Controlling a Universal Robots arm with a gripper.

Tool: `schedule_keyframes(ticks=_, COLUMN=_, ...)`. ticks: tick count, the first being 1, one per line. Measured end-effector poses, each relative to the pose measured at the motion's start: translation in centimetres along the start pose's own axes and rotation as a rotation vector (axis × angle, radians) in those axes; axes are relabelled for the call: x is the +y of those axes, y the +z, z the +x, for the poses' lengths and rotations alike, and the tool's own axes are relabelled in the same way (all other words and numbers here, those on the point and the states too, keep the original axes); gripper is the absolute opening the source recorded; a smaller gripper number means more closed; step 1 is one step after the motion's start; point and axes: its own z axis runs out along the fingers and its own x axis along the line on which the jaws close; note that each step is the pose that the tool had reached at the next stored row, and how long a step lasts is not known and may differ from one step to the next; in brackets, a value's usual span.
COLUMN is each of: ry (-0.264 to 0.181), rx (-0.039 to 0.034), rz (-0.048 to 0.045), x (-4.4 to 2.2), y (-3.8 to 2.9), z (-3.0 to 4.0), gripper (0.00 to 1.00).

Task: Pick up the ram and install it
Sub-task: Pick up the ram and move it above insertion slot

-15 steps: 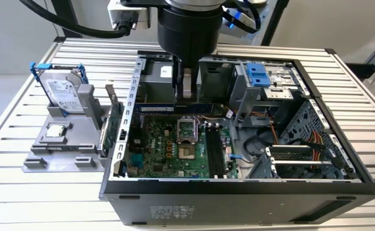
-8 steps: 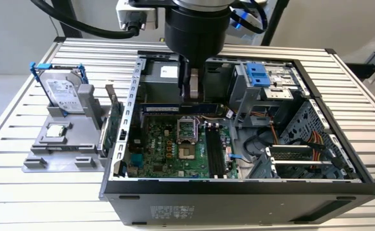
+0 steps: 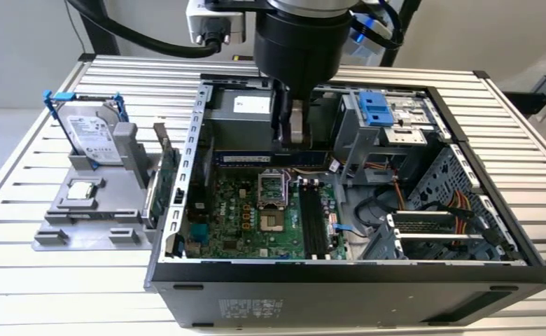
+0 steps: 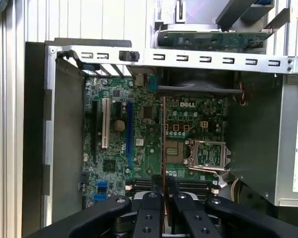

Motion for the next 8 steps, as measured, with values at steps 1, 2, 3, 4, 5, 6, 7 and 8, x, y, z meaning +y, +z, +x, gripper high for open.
schedule_keyframes(ticks=1, ry=0.0, rx=0.0, rz=-0.0002, x=-0.16, y=0.0, z=0.0, gripper=0.0)
schedule_keyframes(ticks=2, ry=0.002, rx=-0.0001, rz=-0.0002, x=-0.26, y=-0.01, z=0.01, gripper=0.0)
schedule_keyframes(ticks=3, ry=0.005, rx=-0.0002, rz=-0.0002, x=-0.33, y=-0.01, z=0.01, gripper=0.0)
schedule_keyframes(ticks=4, ry=0.009, rx=-0.0003, rz=-0.0003, x=-0.38, y=-0.01, z=0.01, gripper=0.0)
schedule_keyframes(ticks=5, ry=0.014, rx=-0.0005, rz=-0.0003, x=-0.42, y=-0.01, z=0.0, gripper=0.0)
schedule_keyframes(ticks=6, ry=0.02, rx=-0.0006, rz=-0.0004, x=-0.45, y=-0.01, z=0.01, gripper=0.0)
schedule_keyframes(ticks=7, ry=0.025, rx=-0.0008, rz=-0.0003, x=-0.5, y=-0.01, z=0.01, gripper=0.0)
schedule_keyframes(ticks=8, ry=0.03, rx=-0.0009, rz=-0.0004, x=-0.57, y=-0.01, z=0.01, gripper=0.0)
